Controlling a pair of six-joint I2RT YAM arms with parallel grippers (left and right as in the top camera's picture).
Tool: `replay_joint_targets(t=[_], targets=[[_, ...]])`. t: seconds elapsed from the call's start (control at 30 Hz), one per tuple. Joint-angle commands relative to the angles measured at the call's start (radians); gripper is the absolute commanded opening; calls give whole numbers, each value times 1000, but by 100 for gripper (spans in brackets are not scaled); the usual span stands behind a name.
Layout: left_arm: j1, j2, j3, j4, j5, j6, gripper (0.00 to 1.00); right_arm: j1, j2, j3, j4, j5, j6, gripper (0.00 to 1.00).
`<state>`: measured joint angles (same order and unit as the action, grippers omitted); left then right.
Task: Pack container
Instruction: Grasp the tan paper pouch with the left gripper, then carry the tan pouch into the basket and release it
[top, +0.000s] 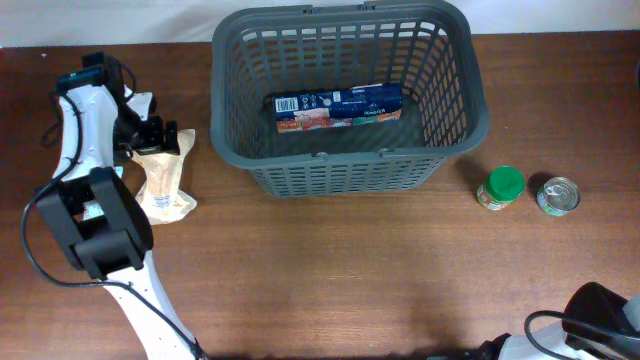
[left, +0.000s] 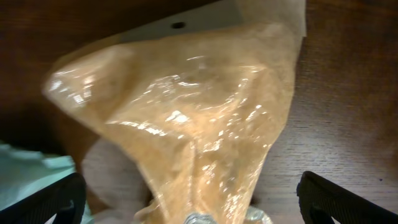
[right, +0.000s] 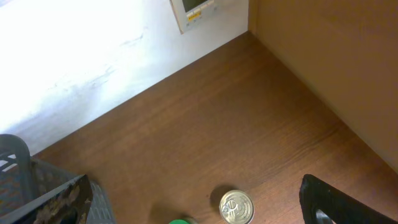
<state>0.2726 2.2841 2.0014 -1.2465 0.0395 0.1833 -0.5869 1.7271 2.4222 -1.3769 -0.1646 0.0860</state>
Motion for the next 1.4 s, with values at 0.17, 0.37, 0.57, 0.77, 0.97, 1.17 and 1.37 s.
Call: replay_joint_targets(t=[0.17, 0.37, 0.57, 0.77, 0.97, 1.17, 1.37], targets=[[-2, 150, -8, -7, -21, -56, 100, -3, 2, 7, 3, 8, 0, 99], [-5, 161, -8, -14, -20, -79, 62, -3, 2, 7, 3, 8, 0, 99], [-18, 150, 48, -95, -6, -78, 2, -3, 2, 7, 3, 8, 0, 99], [-64, 63, 632, -282, -5, -92, 2, -3, 2, 7, 3, 8, 0, 99], [-222, -56, 1145, -285, -5, 58, 2, -3, 2, 7, 3, 8, 0, 99], [-603, -174, 1121, -209, -2, 601, 2, -3, 2, 7, 3, 8, 0, 99], [-834, -67, 970, -149, -19, 837, 2, -3, 2, 7, 3, 8, 0, 99]])
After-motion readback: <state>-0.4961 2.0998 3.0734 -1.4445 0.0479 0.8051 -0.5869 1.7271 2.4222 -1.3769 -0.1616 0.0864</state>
